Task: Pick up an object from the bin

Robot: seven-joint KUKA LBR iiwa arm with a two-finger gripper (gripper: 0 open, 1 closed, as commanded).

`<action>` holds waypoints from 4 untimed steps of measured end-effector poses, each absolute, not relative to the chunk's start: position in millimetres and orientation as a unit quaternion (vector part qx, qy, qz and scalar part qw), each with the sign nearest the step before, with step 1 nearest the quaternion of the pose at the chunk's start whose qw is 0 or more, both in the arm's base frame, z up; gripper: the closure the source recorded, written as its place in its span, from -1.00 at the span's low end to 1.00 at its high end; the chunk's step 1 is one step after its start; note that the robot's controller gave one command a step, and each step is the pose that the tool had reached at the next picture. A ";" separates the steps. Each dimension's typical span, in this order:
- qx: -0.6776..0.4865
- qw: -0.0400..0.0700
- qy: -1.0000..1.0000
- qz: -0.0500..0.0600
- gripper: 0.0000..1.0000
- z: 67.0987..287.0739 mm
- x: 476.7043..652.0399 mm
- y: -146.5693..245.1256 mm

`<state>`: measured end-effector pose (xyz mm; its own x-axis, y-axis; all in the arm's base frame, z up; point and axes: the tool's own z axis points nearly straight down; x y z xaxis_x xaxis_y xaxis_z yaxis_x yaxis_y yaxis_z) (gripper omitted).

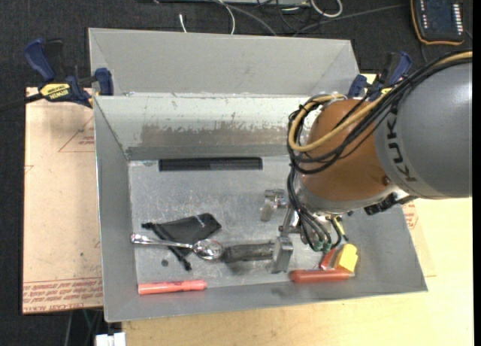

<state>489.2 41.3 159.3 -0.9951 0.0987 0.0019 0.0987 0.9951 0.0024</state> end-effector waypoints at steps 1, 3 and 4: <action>-0.112 0.000 -0.994 0.000 -1.00 147.2 497.4 46.3; -0.099 -0.001 -0.995 0.000 -1.00 69.6 495.4 45.1; -0.127 -0.004 -0.992 -0.002 1.00 70.0 486.6 57.4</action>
Offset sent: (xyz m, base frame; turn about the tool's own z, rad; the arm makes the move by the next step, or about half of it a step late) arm 0.0059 0.0088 -0.0375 0.0554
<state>486.6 57.4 70.0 -0.9678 0.2515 -0.0065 0.2515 0.9678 0.0047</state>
